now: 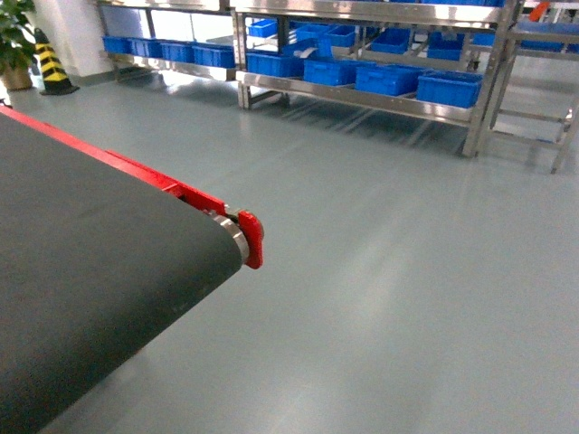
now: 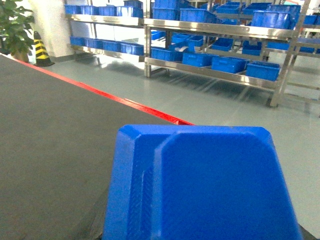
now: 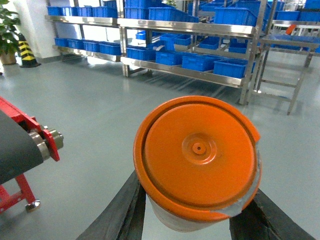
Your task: Sort blue parts and orange caps into right shelf containers
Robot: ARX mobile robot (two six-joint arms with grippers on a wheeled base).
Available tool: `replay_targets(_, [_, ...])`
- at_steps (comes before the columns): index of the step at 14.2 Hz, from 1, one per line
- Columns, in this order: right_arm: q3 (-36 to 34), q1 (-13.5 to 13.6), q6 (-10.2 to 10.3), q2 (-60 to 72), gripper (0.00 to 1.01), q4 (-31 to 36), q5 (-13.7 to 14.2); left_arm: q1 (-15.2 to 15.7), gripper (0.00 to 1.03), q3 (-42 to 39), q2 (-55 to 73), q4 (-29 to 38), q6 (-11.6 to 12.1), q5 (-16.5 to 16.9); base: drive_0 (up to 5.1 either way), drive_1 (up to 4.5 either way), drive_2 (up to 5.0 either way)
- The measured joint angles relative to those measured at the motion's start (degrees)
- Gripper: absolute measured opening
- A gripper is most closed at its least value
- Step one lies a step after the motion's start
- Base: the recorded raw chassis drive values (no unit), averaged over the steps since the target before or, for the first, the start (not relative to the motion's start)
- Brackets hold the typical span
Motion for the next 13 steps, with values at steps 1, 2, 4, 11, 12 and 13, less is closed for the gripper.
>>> replay_targets(1, [0.0, 0.0, 0.0, 0.0, 0.40, 0.0, 0.0, 0.0, 0.43, 0.0, 0.0, 0.0, 0.0, 0.0, -1.5, -1.48, -1.5])
replay_targets(2, [0.0, 0.0, 0.0, 0.0, 0.40, 0.0, 0.0, 0.0, 0.43, 0.0, 0.0, 0.0, 0.0, 0.0, -1.5, -1.48, -1.5])
replay_targets(4, [0.0, 0.0, 0.0, 0.0, 0.40, 0.0, 0.0, 0.0, 0.43, 0.0, 0.0, 0.0, 0.0, 0.0, -1.5, -1.48, -1.5])
replay_targets(11, [0.0, 0.0, 0.0, 0.0, 0.40, 0.0, 0.0, 0.0, 0.43, 0.0, 0.0, 0.0, 0.0, 0.0, -1.5, -1.47, -1.5])
replay_targets(12, [0.0, 0.0, 0.0, 0.0, 0.40, 0.0, 0.0, 0.0, 0.43, 0.0, 0.0, 0.0, 0.0, 0.0, -1.6, -1.62, -1.6])
replay_targets(13, [0.0, 0.0, 0.0, 0.0, 0.40, 0.0, 0.0, 0.0, 0.43, 0.0, 0.0, 0.0, 0.0, 0.0, -1.6, -1.60, -1.6])
